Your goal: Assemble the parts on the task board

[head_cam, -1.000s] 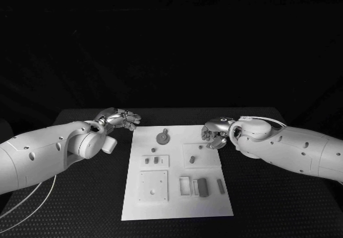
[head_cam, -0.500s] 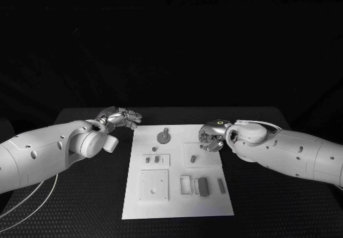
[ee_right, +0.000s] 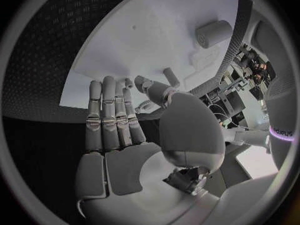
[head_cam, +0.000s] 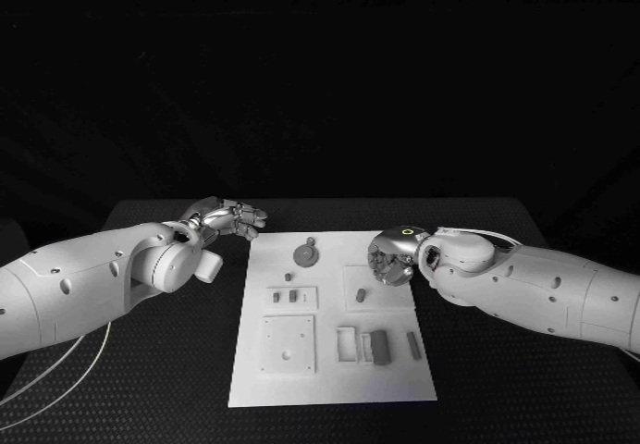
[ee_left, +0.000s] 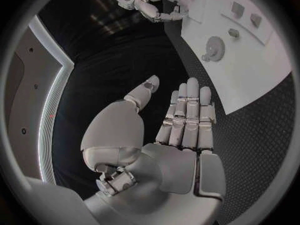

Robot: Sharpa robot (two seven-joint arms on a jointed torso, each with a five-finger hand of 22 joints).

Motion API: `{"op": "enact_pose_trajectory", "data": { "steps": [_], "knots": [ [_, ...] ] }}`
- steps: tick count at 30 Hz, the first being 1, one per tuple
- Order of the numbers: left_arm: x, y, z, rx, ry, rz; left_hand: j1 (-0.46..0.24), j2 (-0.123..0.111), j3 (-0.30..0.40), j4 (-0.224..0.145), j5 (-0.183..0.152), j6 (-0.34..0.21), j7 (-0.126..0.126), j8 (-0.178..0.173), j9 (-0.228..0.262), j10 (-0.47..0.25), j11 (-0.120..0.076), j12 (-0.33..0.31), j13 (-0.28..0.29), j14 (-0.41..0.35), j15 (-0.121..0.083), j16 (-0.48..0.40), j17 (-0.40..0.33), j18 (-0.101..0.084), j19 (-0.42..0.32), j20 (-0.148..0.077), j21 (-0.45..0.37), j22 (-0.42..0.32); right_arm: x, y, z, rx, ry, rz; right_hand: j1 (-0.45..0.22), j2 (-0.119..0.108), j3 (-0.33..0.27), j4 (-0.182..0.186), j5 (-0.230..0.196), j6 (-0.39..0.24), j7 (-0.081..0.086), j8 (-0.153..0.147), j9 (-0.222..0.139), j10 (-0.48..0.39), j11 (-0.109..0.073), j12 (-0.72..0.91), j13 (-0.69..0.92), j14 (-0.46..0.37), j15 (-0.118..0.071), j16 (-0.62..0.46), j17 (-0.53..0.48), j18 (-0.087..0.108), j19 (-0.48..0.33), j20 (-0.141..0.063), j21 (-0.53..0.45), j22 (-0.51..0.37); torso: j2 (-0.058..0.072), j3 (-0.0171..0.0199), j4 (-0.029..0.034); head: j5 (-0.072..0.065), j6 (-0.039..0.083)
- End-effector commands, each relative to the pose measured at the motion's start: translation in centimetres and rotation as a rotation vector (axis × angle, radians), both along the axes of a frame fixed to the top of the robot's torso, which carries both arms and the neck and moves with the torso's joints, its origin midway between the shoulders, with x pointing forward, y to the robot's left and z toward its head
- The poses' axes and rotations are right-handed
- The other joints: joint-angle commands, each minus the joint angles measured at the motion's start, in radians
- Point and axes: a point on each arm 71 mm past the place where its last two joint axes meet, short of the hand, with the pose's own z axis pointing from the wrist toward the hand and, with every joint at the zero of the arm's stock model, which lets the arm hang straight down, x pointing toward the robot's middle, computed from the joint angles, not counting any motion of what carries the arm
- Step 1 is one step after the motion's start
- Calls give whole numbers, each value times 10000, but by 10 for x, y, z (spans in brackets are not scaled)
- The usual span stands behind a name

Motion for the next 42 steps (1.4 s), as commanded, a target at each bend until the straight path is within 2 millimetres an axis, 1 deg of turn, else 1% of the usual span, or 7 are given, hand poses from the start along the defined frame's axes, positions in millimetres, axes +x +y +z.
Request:
{"op": "enact_pose_trajectory", "data": {
  "steps": [1,11,18,22,26,32,42],
  "knots": [
    [0,-2,2,-129,-88,-84,-103,30,-45,2,-38,-11,49,32,-12,4,42,23,-11,64,5,-64,18,147,30,5,-38,13,-3,2,-6,-262,98,166,106,37,93,2,-33,140,-21,73,10,137,-21,-1,28,30,-39,-34,31,123,66,-46,-54,22,-4,-6,3,-21,-15],
    [0,-3,2,-127,-25,-126,-114,32,-52,10,-46,-30,55,31,-16,0,43,24,-17,69,6,-85,33,149,33,6,-47,16,-4,3,-10,-511,12,225,193,207,212,-88,-36,574,-177,264,53,658,-214,85,150,265,-182,99,235,123,334,-171,106,161,-3,-4,-5,-20,-33],
    [1,-2,1,-113,12,-124,-111,27,-56,5,-52,-49,61,29,-20,-14,47,19,-25,67,8,-109,46,152,33,7,-56,19,-7,7,-21,-647,8,250,245,199,255,-166,-39,628,-202,280,55,726,-239,64,173,295,-210,126,300,123,379,-205,141,202,2,2,17,-17,-56],
    [1,-1,1,-93,46,-101,-106,23,-59,-1,-53,-62,65,28,-23,-26,53,15,-32,63,11,-127,55,154,34,8,-61,22,-8,8,-23,-768,-60,228,252,113,248,-224,-44,615,-197,267,47,721,-233,28,175,289,-212,126,332,123,369,-209,142,221,2,5,9,-2,-74],
    [1,0,1,-72,59,-103,-105,14,-64,-5,-57,-86,75,24,-28,-49,62,9,-43,55,17,-154,68,156,36,12,-70,26,-9,8,-25,-944,-126,204,260,5,235,-290,-44,578,-181,239,34,702,-219,-21,175,269,-205,115,363,123,349,-205,138,241,-2,-12,2,-11,-85],
    [1,0,1,-42,66,-127,-102,11,-67,-7,-57,-114,84,19,-35,-70,71,6,-53,51,22,-180,84,160,40,16,-78,31,-11,8,-26,-1127,-101,218,364,-190,273,-448,-38,486,-139,177,4,637,-180,-116,168,216,-180,75,401,123,280,-185,102,263,-3,-4,-5,-15,-96],
    [1,0,1,15,59,-154,-100,13,-68,-6,-57,-131,90,17,-38,-80,75,7,-59,50,26,-198,96,162,43,20,-83,35,-13,8,-28,-1257,-132,278,390,-217,268,-512,-33,497,-137,176,2,658,-181,-133,180,211,-173,66,426,123,268,-170,98,280,-1,-4,-1,-40,-91]
  ]
}}
